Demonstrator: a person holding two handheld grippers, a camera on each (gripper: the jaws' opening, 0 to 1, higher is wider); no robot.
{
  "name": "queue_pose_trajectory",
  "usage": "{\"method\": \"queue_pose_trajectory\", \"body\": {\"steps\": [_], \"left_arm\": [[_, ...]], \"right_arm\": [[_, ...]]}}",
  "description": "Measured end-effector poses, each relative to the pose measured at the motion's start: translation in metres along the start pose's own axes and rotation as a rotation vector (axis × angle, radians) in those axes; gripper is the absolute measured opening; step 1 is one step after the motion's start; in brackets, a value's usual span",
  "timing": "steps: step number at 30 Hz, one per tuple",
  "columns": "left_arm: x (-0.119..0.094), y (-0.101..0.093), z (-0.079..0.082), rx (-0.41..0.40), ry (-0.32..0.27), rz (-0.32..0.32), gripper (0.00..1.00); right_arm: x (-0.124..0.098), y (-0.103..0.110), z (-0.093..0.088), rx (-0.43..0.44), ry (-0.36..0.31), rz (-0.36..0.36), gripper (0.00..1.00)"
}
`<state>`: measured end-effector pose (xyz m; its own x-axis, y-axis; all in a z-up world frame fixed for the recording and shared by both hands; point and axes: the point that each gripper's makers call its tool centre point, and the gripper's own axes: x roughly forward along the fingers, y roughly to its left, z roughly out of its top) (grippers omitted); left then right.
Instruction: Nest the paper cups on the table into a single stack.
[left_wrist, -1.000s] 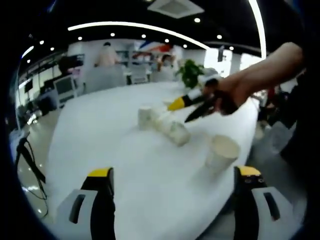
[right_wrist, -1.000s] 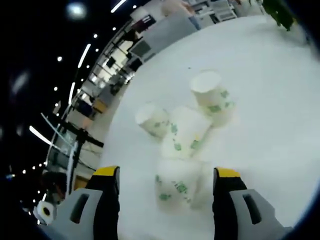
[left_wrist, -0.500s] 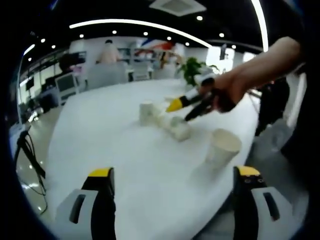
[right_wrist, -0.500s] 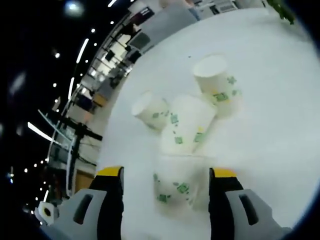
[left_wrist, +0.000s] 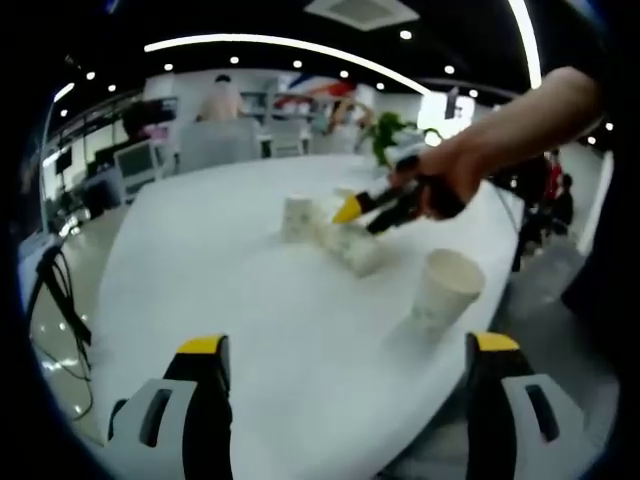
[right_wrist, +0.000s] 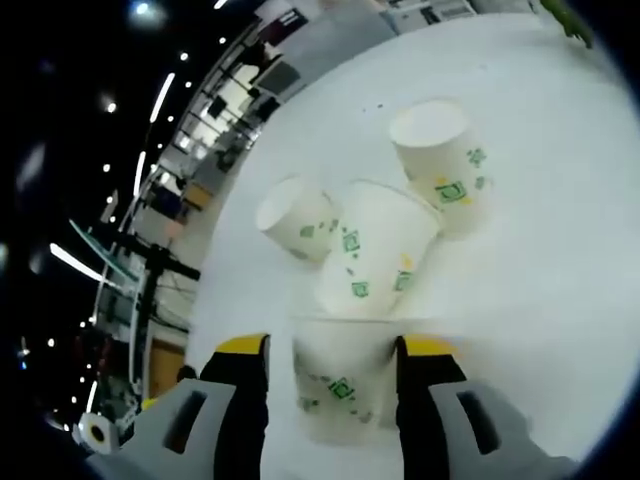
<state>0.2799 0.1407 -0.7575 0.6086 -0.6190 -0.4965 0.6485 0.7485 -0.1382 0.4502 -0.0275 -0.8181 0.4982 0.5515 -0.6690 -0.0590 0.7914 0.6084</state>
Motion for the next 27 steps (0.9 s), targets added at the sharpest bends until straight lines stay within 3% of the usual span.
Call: {"method": "queue_pose_trajectory", "body": {"steps": [8, 17, 27], "left_arm": [[-0.003, 0.003, -0.002, -0.001, 0.005, 0.01, 0.96], [-0.003, -0.001, -0.01, -0.009, 0.013, 0.006, 0.96], [-0.007, 0.002, -0.009, -0.014, 0.012, 0.017, 0.96]], "right_arm": [[0.007, -0.001, -0.001, 0.012, 0.017, 0.0, 0.41], [0.015, 0.0, -0.004, -0.068, 0.054, -0.029, 0.41], [0.019, -0.001, -0.005, -0.048, 0.058, -0.014, 0.38]]}}
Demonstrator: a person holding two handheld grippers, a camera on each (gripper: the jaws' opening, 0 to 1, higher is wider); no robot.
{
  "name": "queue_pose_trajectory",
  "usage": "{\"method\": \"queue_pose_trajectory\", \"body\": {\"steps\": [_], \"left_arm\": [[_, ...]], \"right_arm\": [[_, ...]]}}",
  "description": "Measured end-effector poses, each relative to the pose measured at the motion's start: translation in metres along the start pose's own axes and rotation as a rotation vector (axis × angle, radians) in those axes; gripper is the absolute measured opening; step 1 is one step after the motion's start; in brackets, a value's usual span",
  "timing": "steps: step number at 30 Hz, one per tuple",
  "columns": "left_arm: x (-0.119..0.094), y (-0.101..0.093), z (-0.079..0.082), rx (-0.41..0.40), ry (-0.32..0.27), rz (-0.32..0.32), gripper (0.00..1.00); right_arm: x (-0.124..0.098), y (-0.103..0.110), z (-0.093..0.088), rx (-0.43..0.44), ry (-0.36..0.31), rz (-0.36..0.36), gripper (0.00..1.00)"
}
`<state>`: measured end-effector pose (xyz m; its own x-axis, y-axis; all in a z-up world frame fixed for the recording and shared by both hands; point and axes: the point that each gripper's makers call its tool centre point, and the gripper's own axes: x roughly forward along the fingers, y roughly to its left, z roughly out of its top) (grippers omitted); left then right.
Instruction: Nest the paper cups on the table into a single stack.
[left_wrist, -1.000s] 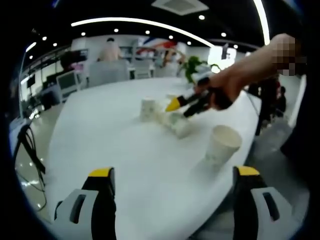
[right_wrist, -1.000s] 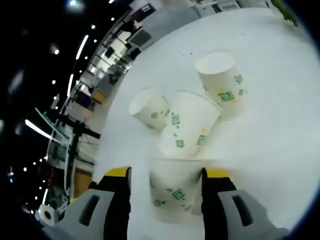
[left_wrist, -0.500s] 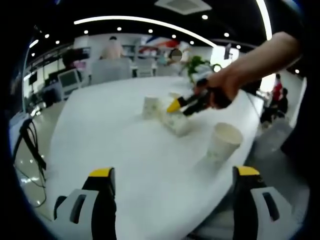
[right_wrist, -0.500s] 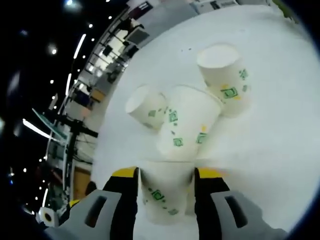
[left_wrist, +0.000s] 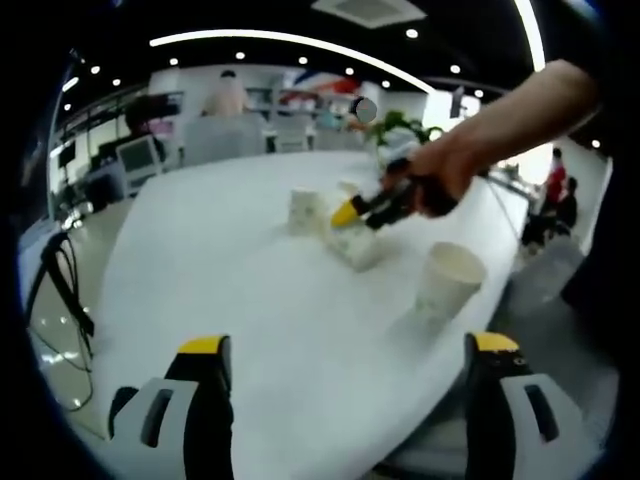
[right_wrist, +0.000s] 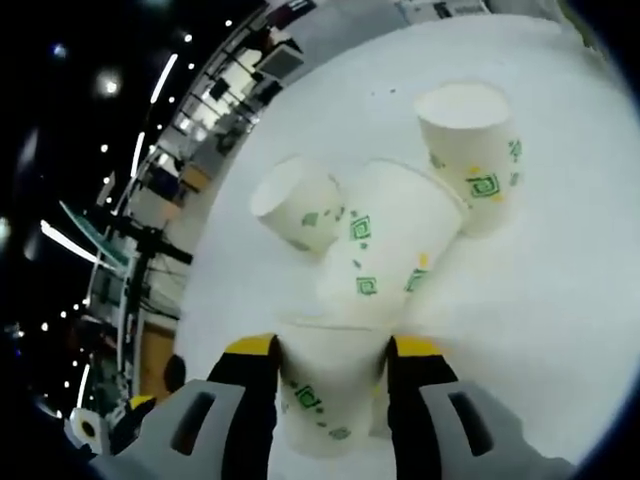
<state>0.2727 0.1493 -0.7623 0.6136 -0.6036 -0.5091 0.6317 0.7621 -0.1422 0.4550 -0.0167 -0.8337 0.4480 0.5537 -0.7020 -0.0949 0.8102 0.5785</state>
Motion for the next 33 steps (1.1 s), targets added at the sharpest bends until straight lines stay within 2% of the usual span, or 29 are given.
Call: {"method": "queue_pose_trajectory", "body": {"steps": [5, 8, 13, 19, 22, 28, 30, 33], "left_arm": [[-0.002, 0.005, 0.004, 0.002, -0.011, 0.017, 0.95], [-0.001, 0.004, 0.006, 0.003, -0.01, 0.017, 0.95], [0.0, 0.001, 0.009, 0.02, -0.005, 0.007, 0.95], [-0.004, 0.008, 0.014, 0.019, -0.019, 0.024, 0.95], [-0.005, 0.01, 0.016, 0.034, -0.019, 0.022, 0.95], [-0.004, 0.01, 0.024, 0.051, -0.033, 0.009, 0.95], [-0.003, 0.009, 0.024, 0.056, -0.03, 0.003, 0.95], [-0.003, 0.006, 0.027, 0.075, -0.035, -0.004, 0.95]], "right_arm": [[-0.008, -0.004, -0.003, 0.017, -0.015, 0.001, 0.36], [-0.012, -0.006, -0.008, 0.074, -0.026, 0.018, 0.36], [-0.022, -0.006, -0.009, 0.105, -0.05, 0.042, 0.35], [-0.039, -0.014, -0.006, 0.122, -0.086, 0.049, 0.35], [-0.047, -0.008, -0.002, 0.14, -0.116, 0.092, 0.35], [-0.064, 0.004, 0.004, 0.104, -0.158, 0.157, 0.35], [-0.069, 0.011, 0.003, 0.118, -0.166, 0.2, 0.35], [-0.079, 0.015, 0.002, 0.12, -0.191, 0.22, 0.35]]}}
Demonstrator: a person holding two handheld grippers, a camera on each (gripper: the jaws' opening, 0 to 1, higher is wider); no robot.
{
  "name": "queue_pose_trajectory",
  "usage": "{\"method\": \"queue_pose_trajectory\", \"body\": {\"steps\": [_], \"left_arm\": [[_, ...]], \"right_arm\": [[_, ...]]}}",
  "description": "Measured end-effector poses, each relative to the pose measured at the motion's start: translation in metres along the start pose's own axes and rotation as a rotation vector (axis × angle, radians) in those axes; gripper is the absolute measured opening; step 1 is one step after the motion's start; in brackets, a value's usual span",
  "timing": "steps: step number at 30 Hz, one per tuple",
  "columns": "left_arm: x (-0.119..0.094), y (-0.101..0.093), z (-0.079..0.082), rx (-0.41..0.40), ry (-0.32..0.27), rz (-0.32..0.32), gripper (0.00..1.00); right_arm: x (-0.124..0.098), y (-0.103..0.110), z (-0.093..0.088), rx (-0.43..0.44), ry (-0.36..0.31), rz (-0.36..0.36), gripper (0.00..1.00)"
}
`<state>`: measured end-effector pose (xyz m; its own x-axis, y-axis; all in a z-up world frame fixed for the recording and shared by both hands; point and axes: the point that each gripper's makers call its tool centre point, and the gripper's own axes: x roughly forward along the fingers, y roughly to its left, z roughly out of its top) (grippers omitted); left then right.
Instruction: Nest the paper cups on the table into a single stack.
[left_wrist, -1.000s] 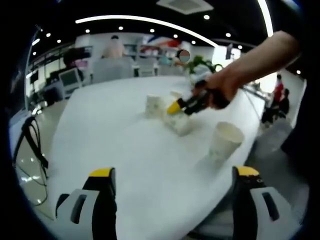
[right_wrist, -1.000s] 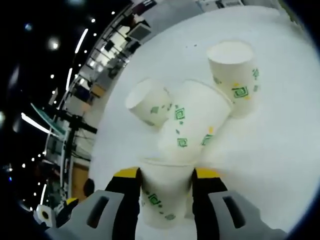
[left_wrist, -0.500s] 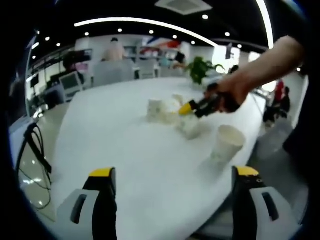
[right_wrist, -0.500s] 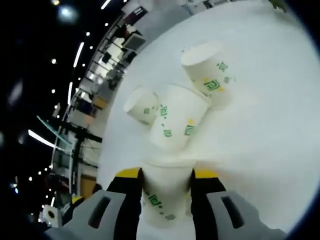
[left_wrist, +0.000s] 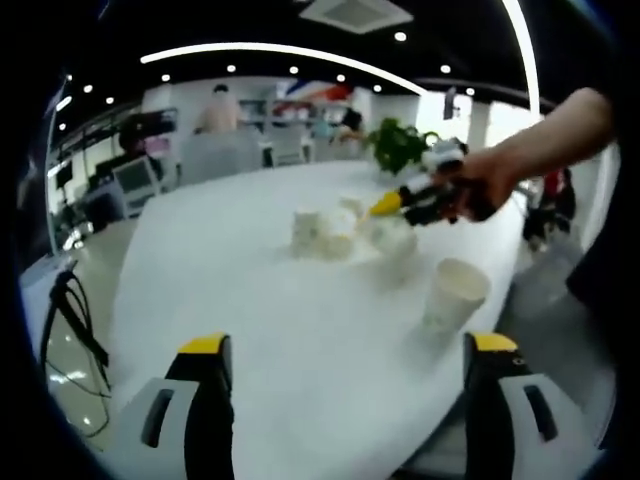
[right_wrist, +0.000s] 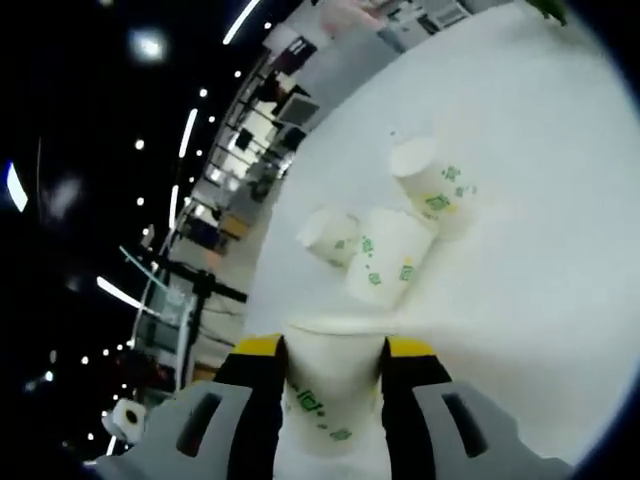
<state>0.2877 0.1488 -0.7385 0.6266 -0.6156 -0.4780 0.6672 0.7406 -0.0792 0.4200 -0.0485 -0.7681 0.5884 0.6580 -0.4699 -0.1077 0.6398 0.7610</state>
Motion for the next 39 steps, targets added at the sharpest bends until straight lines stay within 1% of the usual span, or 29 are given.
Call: {"method": "queue_pose_trajectory", "body": {"steps": [3, 4, 6, 7, 8, 9, 10, 12, 14, 17, 21, 24, 25, 28, 29, 30, 33, 34, 39], "left_arm": [[0.001, -0.002, 0.001, -0.002, -0.001, -0.009, 0.94], [0.001, -0.002, 0.0, 0.003, 0.001, -0.011, 0.94], [0.002, -0.004, 0.002, 0.002, -0.004, -0.016, 0.94], [0.001, -0.003, 0.006, -0.019, -0.02, -0.012, 0.94], [0.001, -0.002, 0.013, -0.054, -0.051, -0.007, 0.94], [0.001, -0.001, 0.018, -0.071, -0.072, -0.004, 0.95], [0.001, 0.002, 0.022, -0.069, -0.079, -0.001, 0.94], [0.002, 0.002, 0.024, -0.058, -0.076, 0.0, 0.94], [0.004, 0.001, 0.025, -0.03, -0.067, -0.008, 0.94], [0.004, -0.002, 0.027, -0.023, -0.067, -0.018, 0.94], [0.007, -0.003, 0.025, -0.022, -0.055, -0.029, 0.94], [0.008, -0.005, 0.031, -0.022, -0.07, -0.034, 0.94], [0.009, -0.006, 0.033, -0.023, -0.071, -0.035, 0.94], [0.01, -0.008, 0.035, -0.014, -0.074, -0.039, 0.94], [0.01, -0.008, 0.035, -0.011, -0.073, -0.039, 0.93], [0.01, -0.008, 0.035, -0.01, -0.071, -0.041, 0.93], [0.009, -0.008, 0.034, -0.002, -0.065, -0.037, 0.94], [0.008, -0.008, 0.034, -0.005, -0.068, -0.035, 0.94], [0.007, -0.01, 0.032, -0.018, -0.07, -0.033, 0.93]], "right_arm": [[-0.008, 0.007, -0.002, -0.005, -0.016, 0.026, 0.35], [-0.012, 0.012, -0.002, -0.004, -0.029, 0.047, 0.35], [-0.017, 0.016, -0.005, -0.012, -0.027, 0.057, 0.34], [-0.018, 0.017, -0.005, -0.018, -0.029, 0.061, 0.34], [-0.024, 0.021, -0.006, -0.025, -0.033, 0.065, 0.34], [-0.027, 0.022, -0.007, -0.025, -0.036, 0.068, 0.34], [-0.026, 0.021, -0.006, -0.021, -0.036, 0.074, 0.34], [-0.031, 0.024, -0.004, -0.025, -0.046, 0.087, 0.34], [-0.036, 0.026, -0.002, -0.057, -0.044, 0.089, 0.34], [-0.043, 0.035, 0.0, -0.105, -0.055, 0.109, 0.34], [-0.05, 0.042, -0.001, -0.102, -0.072, 0.129, 0.34], [-0.056, 0.047, -0.004, -0.126, -0.078, 0.141, 0.34], [-0.058, 0.049, -0.006, -0.144, -0.077, 0.149, 0.34], [-0.064, 0.059, -0.007, -0.178, -0.101, 0.197, 0.34], [-0.066, 0.064, -0.005, -0.188, -0.122, 0.219, 0.34], [-0.07, 0.066, -0.008, -0.191, -0.118, 0.22, 0.34], [-0.076, 0.071, -0.008, -0.237, -0.127, 0.228, 0.34], [-0.078, 0.074, -0.009, -0.253, -0.132, 0.241, 0.34], [-0.084, 0.085, -0.012, -0.283, -0.144, 0.283, 0.34]]}}
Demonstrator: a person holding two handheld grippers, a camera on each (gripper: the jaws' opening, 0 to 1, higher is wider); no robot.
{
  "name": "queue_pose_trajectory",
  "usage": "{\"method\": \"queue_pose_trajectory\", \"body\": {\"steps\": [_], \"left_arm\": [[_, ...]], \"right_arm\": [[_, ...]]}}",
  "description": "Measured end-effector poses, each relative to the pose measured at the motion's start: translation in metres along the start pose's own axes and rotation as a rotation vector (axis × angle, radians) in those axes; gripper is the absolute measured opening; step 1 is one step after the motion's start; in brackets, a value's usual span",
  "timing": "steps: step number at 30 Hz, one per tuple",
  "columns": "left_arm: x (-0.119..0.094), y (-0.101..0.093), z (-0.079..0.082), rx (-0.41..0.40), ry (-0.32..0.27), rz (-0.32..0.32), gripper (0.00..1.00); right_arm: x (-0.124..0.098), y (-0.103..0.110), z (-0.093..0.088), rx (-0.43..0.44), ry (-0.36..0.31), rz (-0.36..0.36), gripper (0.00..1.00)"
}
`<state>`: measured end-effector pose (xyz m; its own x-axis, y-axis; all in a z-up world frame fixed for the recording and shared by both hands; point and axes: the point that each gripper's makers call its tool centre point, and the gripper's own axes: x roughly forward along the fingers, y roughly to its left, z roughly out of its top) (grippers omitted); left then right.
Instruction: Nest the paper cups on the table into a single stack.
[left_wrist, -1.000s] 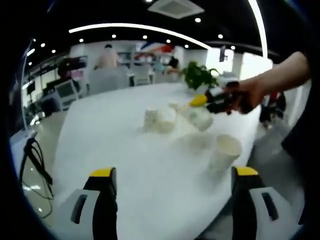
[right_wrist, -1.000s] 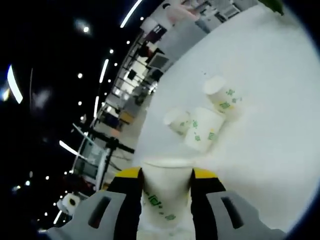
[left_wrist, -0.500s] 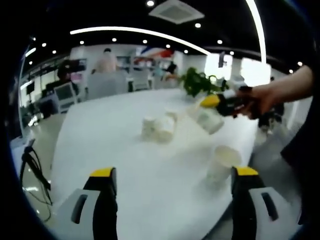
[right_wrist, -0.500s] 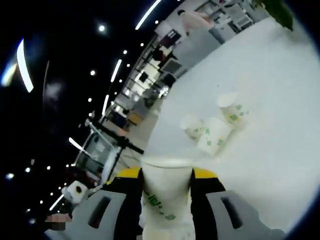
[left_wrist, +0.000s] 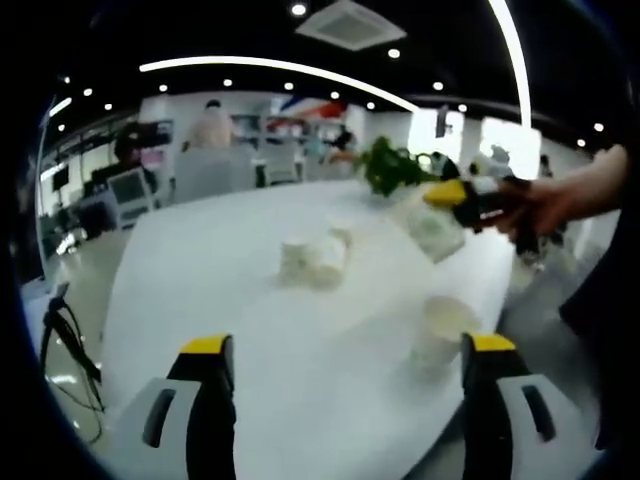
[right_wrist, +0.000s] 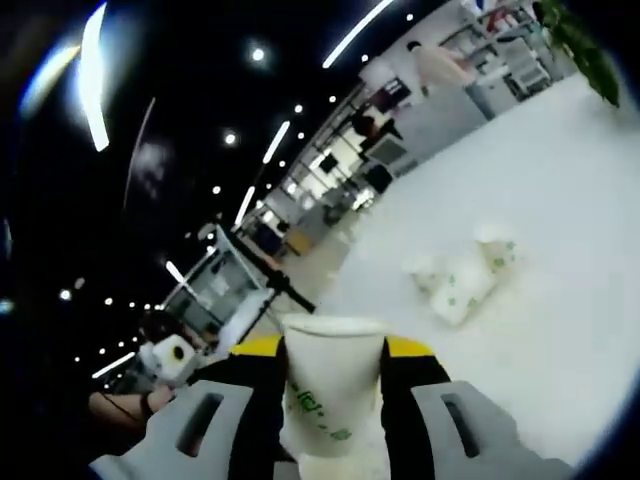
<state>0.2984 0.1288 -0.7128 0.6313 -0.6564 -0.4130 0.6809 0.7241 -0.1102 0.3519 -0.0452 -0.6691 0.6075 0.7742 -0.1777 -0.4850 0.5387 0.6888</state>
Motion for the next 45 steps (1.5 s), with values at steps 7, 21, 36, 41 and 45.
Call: {"method": "queue_pose_trajectory", "body": {"steps": [7, 21, 36, 41, 45], "left_arm": [[-0.001, -0.004, -0.006, 0.015, 0.023, -0.008, 0.92], [0.0, -0.006, -0.007, 0.033, 0.042, -0.012, 0.91], [-0.001, -0.01, -0.015, 0.035, 0.068, -0.019, 0.9], [-0.001, -0.01, -0.016, 0.031, 0.07, -0.021, 0.9], [0.0, -0.011, -0.017, 0.028, 0.073, -0.02, 0.9]], "right_arm": [[0.0, 0.02, -0.002, -0.058, -0.018, 0.072, 0.34], [-0.003, 0.043, -0.001, -0.124, -0.091, 0.184, 0.34], [-0.002, 0.049, -0.043, -0.273, -0.052, 0.23, 0.34], [0.0, 0.047, -0.049, -0.295, -0.069, 0.229, 0.34], [0.004, 0.041, -0.059, -0.284, -0.044, 0.22, 0.34]]}}
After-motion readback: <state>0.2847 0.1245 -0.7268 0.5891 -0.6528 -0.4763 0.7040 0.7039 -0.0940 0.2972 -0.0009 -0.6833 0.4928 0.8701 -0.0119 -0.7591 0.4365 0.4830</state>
